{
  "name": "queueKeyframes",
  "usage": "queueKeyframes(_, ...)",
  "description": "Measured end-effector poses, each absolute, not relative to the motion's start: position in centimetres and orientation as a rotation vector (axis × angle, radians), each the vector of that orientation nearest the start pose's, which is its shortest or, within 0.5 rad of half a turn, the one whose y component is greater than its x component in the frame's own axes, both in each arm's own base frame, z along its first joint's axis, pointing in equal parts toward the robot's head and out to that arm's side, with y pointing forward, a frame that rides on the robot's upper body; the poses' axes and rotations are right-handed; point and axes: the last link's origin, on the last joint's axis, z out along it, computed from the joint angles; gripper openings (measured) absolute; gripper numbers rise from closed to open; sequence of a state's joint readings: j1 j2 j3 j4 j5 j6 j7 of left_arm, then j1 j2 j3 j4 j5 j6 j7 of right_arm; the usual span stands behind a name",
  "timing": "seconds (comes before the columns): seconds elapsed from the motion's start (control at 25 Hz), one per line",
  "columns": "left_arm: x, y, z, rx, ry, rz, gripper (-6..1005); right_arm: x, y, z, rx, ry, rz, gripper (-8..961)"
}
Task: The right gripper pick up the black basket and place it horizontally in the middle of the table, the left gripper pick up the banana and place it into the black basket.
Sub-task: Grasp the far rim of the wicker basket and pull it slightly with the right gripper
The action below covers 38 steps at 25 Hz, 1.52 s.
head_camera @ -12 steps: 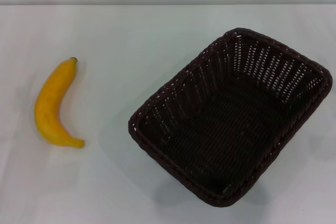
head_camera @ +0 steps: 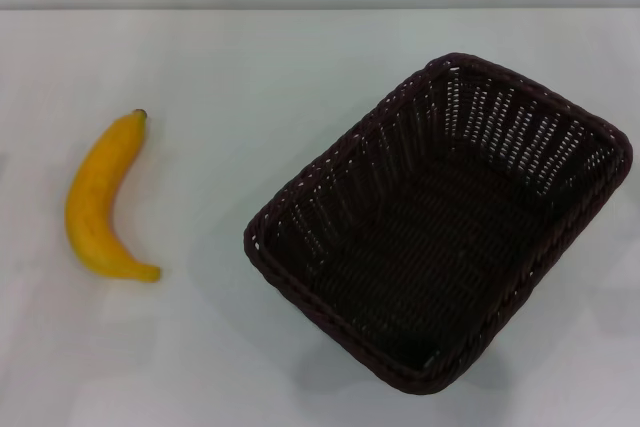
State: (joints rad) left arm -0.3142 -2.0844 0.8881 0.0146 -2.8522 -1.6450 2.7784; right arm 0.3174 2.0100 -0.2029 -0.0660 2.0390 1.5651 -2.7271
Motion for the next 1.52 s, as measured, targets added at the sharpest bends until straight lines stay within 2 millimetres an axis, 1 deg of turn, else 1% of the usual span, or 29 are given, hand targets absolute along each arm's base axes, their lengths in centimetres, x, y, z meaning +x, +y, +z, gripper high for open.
queueKeyframes(0.08,-36.0,26.1,6.9,-1.164,-0.409,-0.939,871,36.8,27.4,9.0,-1.405,0.396,0.929,664)
queueKeyframes(0.2,-35.9,26.4,7.3,-1.161,-0.391,-0.942,870,36.2,28.2,10.0,-1.533,0.440,1.012,665)
queueKeyframes(0.28,-35.8,26.2,7.7,-1.155,-0.375,-0.948,870,35.6,29.3,11.2,-1.633,0.528,1.070,665)
queueKeyframes(0.36,-35.8,26.0,7.9,-1.152,-0.361,-0.953,870,34.6,30.7,12.6,-1.744,0.601,1.069,666)
queueKeyframes(0.44,-35.8,25.7,7.9,-1.149,-0.356,-0.953,870,32.6,32.8,14.0,-1.884,0.691,1.006,667)
queueKeyframes(0.6,-36.3,25.4,8.0,-1.142,-0.368,-0.938,869,28.7,35.8,16.1,-2.043,0.763,0.892,668)
queueKeyframes(0.68,-36.5,25.1,8.0,-1.139,-0.372,-0.931,869,26.2,37.3,17.2,-2.118,0.812,0.820,668)
queueKeyframes(0.76,-36.5,25.1,8.0,-1.140,-0.375,-0.928,869,23.4,38.9,17.8,-2.206,0.851,0.685,669)
queueKeyframes(0.84,-36.6,25.0,8.0,-1.139,-0.377,-0.926,869,21.1,40.0,17.6,-2.281,0.877,0.551,670)
queueKeyframes(0.96,-36.6,25.1,8.0,-1.138,-0.378,-0.925,869,18.2,41.6,17.2,-2.357,0.897,0.355,671)
queueKeyframes(1.04,-36.5,25.2,8.0,-1.139,-0.376,-0.928,869,17.0,42.3,16.9,-2.382,0.925,0.240,671)
queueKeyframes(1.24,-36.1,25.8,8.0,-1.144,-0.369,-0.941,868,14.9,43.3,16.5,-2.407,0.996,0.051,673)
queueKeyframes(1.32,-36.2,25.7,8.0,-1.141,-0.372,-0.937,868,13.7,43.9,15.6,-2.446,1.009,-0.027,674)
queueKeyframes(1.4,-36.4,25.5,8.1,-1.136,-0.375,-0.933,868,13.0,44.3,14.9,-2.475,1.021,-0.079,674)
queueKeyframes(1.44,-36.4,25.5,8.1,-1.135,-0.375,-0.933,868,13.0,44.3,14.9,-2.475,1.021,-0.079,675)
queueKeyframes(1.48,-36.4,25.6,8.0,-1.136,-0.378,-0.931,868,12.5,44.8,13.6,-2.492,1.047,-0.156,675)
queueKeyframes(1.52,-36.5,25.6,8.0,-1.137,-0.382,-0.928,868,12.5,44.9,13.2,-2.496,1.055,-0.177,687)
